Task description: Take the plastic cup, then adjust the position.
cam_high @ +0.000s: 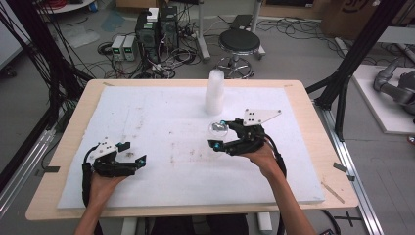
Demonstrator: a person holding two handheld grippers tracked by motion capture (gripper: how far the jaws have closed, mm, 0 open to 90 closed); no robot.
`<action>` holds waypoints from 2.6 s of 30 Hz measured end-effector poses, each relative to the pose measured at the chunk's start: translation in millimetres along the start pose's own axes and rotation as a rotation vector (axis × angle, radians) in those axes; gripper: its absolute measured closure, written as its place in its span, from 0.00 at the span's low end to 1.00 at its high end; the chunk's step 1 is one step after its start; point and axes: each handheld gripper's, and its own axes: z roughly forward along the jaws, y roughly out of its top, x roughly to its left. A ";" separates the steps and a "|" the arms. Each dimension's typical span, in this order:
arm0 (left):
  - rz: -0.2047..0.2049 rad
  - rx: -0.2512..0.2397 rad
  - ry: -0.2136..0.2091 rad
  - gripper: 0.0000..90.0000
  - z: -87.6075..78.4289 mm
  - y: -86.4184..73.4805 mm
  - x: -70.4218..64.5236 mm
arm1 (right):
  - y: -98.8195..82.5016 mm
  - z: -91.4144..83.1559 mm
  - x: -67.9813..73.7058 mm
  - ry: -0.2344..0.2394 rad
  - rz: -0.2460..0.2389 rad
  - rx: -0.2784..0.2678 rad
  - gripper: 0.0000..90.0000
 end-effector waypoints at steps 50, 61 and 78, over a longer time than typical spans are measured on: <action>0.073 -0.099 -0.185 0.12 -13.3 30.9 4.3 | -4.4 -3.0 -3.3 0.041 0.012 -0.014 0.43; 0.151 -0.100 -0.419 0.12 -2.2 63.0 -9.5 | 2.0 -0.1 -2.5 0.066 0.002 -0.010 0.43; 0.232 -0.117 -0.642 0.12 56.3 96.8 -76.0 | 6.6 7.9 5.4 0.124 -0.015 0.002 0.44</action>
